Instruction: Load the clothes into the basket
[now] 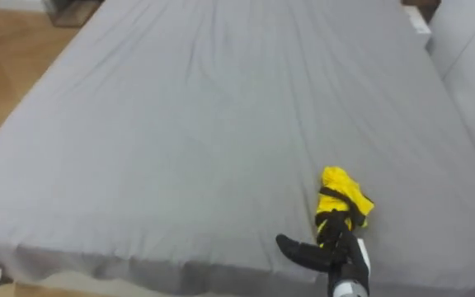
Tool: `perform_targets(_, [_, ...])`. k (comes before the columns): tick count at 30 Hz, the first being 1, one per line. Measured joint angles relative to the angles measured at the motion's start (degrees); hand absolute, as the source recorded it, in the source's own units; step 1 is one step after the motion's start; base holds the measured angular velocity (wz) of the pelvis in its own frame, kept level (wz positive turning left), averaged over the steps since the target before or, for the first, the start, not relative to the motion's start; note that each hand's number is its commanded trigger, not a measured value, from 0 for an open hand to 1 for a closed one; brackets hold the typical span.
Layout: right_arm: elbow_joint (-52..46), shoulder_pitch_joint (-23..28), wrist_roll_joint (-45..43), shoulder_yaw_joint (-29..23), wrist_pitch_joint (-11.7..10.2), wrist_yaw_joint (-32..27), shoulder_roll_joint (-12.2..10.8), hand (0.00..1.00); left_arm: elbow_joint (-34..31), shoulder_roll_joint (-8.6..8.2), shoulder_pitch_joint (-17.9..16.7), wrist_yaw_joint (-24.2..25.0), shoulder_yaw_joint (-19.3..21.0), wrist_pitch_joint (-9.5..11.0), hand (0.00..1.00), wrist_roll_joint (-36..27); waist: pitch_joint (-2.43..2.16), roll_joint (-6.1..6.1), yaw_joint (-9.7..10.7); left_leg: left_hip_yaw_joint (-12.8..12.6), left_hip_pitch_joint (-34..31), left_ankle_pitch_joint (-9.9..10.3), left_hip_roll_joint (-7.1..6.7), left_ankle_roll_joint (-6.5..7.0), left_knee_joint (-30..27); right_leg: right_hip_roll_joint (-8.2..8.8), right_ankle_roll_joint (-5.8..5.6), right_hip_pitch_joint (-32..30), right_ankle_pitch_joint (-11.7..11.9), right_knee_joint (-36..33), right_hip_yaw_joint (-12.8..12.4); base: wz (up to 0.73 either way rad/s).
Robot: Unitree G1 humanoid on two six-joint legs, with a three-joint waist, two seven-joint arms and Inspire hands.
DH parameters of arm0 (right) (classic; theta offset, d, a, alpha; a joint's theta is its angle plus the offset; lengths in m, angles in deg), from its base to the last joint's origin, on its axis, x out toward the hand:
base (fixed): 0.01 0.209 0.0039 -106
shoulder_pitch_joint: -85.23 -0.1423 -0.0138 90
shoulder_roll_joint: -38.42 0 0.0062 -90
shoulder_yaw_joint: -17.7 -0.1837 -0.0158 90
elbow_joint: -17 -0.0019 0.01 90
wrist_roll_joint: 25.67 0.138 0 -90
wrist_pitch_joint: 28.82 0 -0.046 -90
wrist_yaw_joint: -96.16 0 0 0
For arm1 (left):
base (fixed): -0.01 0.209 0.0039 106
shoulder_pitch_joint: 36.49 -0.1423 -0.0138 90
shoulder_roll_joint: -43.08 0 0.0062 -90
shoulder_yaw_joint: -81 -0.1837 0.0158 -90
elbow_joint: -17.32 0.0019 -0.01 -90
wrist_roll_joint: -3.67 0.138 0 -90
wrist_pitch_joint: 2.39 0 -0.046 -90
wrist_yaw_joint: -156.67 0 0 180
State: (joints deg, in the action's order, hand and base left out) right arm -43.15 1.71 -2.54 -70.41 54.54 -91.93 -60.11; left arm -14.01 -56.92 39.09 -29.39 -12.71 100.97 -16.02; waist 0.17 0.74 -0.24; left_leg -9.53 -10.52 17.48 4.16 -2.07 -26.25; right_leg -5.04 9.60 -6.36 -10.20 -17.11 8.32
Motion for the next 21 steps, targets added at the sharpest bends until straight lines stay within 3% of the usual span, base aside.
perform_targets(1, [0.06, -0.3, -0.21, -0.02, 0.02, -0.44, 0.14, 0.0, 0.23, -0.07, 0.09, 0.01, 0.11, 0.31, 0.0, -0.35, -0.03, 0.21, -0.29, -0.41, -0.16, -1.92, -0.18, 0.37, 1.43, -0.01, -0.14, 0.46, 0.0, 0.25, -1.32, -0.92])
perform_targets(2, [0.01, -0.87, -0.97, -0.09, 0.0, -1.09, 0.31, 0.0, 0.95, -0.12, -0.16, 0.02, 0.23, 0.55, 0.0, -0.95, -0.61, 0.26, -0.33, -0.99, 0.52, -5.87, -0.67, 1.37, 4.56, -0.04, -0.58, 1.02, 0.01, 0.93, -3.44, -0.67])
perform_targets(4, [-0.72, -1.02, -1.15, -0.89, -0.39, -1.59, 0.33, 0.0, 1.68, 0.11, 0.02, 0.09, 0.25, 0.51, 0.0, -0.92, -0.81, 0.08, 0.61, -1.7, 2.97, -6.62, -1.26, 2.42, 7.22, 0.23, -1.12, 2.39, 0.14, 2.59, -4.39, -0.39])
perform_targets(5, [-1.68, -0.85, -1.14, -1.4, -0.39, -1.96, 0.33, 0.0, 1.85, 0.18, -0.08, 0.36, 0.3, 0.51, 0.0, -0.92, -0.58, 0.51, 0.57, -2.45, 4.07, -7.19, -1.69, 2.62, 8.65, 0.46, -1.29, 2.69, 0.12, 2.92, -5.04, -0.25])
perform_targets(10, [-5.82, -1.62, -2.82, -3.02, -2.09, -4.88, 0.34, 0.0, 3.29, 0.37, 0.01, 0.64, 0.85, -0.58, 0.0, -0.58, -0.49, 0.45, 1.47, -2.77, 6.02, -7.25, -2.6, 2.59, 12.12, 0.79, -1.72, 3.77, 0.03, 4.54, -6.02, -0.09])
perform_targets(14, [-5.53, -3.17, -3.29, -3.38, -3.22, -8.32, 1.16, 0.0, 3.52, 0.77, 0.42, 1.36, 0.94, -1.9, 0.0, -0.67, -0.12, 0.47, 1.53, -2.32, 5.78, -7.23, -2.82, 2.58, 12.88, 1.06, -1.93, 3.85, -0.08, 5.37, -5.0, 0.1])
perform_targets(21, [7.28, -12.5, -3.03, -3.06, -3.25, -10.41, 2.66, 0.0, 6.72, 1.61, 5.15, 1.83, 0.08, -4.37, 0.0, -0.93, 0.36, 0.33, 1.36, -1.18, 1.25, -7.52, -2.91, 2.6, 13.07, 1.2, -1.95, -0.63, -0.08, 4.32, -3.52, 0.08])
